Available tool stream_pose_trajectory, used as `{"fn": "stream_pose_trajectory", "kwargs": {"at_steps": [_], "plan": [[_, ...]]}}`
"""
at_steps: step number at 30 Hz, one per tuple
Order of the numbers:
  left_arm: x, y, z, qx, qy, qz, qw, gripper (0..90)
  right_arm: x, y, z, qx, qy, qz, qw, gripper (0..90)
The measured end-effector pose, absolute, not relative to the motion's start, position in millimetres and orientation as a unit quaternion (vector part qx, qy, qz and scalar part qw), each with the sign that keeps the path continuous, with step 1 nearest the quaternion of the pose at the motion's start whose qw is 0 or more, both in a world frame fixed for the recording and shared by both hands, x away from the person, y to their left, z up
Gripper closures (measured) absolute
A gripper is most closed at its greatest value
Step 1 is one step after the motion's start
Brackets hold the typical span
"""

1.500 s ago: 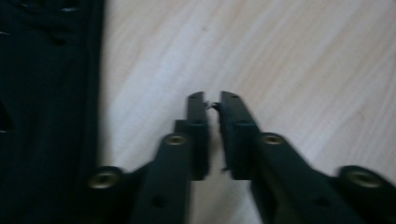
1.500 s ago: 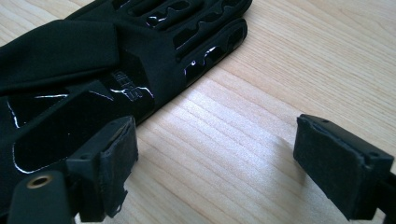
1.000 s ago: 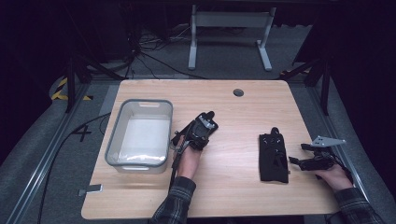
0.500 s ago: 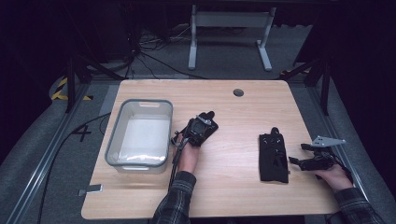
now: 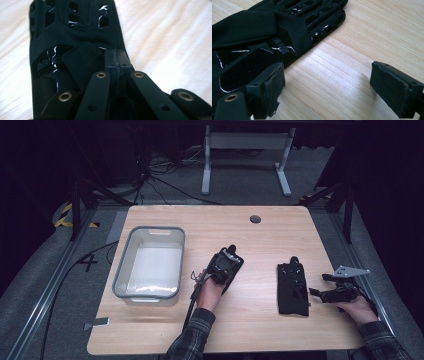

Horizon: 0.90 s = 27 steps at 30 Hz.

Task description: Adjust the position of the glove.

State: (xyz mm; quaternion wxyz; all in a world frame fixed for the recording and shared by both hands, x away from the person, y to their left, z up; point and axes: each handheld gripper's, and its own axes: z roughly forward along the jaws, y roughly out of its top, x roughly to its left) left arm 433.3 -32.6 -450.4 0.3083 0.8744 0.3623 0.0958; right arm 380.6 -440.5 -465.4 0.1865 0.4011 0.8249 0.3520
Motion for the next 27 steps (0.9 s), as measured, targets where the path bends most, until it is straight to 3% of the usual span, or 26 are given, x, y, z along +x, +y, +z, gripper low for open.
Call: {"fn": "stream_pose_trajectory", "kwargs": {"at_steps": [12, 20, 27], "plan": [[412.6, -59.9, -451.7, 0.885, 0.325, 0.047, 0.331, 89.9, 380.6, -440.4, -465.4, 0.402, 0.825, 0.352, 0.186, 13.1], [411.1, -52.3, -438.9, 0.880, 0.322, 0.059, 0.345, 89.8, 380.6, -440.3, -465.3, 0.401, 0.825, 0.352, 0.186, 13.1], [425.3, -25.6, -428.2, 0.860, 0.358, 0.087, 0.354, 89.8, 380.7, -440.1, -465.3, 0.402, 0.825, 0.352, 0.186, 13.0]]}}
